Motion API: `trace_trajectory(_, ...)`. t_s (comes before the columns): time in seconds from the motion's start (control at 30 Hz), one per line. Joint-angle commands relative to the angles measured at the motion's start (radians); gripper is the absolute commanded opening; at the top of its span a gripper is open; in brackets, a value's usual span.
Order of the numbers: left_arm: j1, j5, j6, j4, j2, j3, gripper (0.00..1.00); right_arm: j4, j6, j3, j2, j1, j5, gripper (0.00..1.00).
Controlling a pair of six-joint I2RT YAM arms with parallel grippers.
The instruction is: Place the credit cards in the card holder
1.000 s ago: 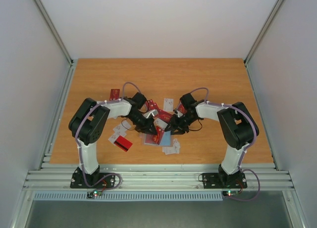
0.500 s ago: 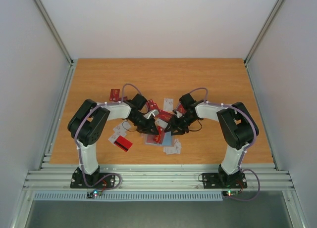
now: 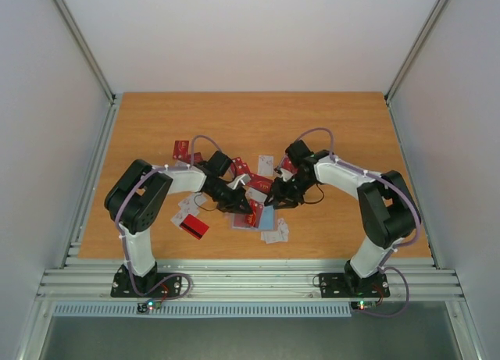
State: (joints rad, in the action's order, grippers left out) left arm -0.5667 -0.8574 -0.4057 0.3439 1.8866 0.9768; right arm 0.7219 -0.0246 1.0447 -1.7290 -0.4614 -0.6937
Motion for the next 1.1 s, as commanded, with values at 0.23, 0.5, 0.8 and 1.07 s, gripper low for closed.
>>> trace_trajectory(0.23, -0.021, 0.096, -0.051, -0.051, -0.014, -0.026, 0.00, -0.032, -0.022, -0.102, 0.055, -0.013, -0.019, 0.16)
trace_trajectory(0.5, -0.032, 0.100, -0.080, -0.066, -0.017, -0.033, 0.00, -0.094, -0.014, -0.161, 0.024, -0.016, 0.002, 0.10)
trace_trajectory(0.8, -0.039, 0.100, -0.102, -0.069, -0.020, -0.036, 0.00, -0.159, -0.033, -0.215, -0.027, -0.015, 0.025, 0.06)
trace_trajectory(1.07, -0.042, 0.077, -0.165, -0.145, -0.018, -0.064, 0.00, -0.235, -0.010, -0.257, -0.044, -0.015, -0.008, 0.05)
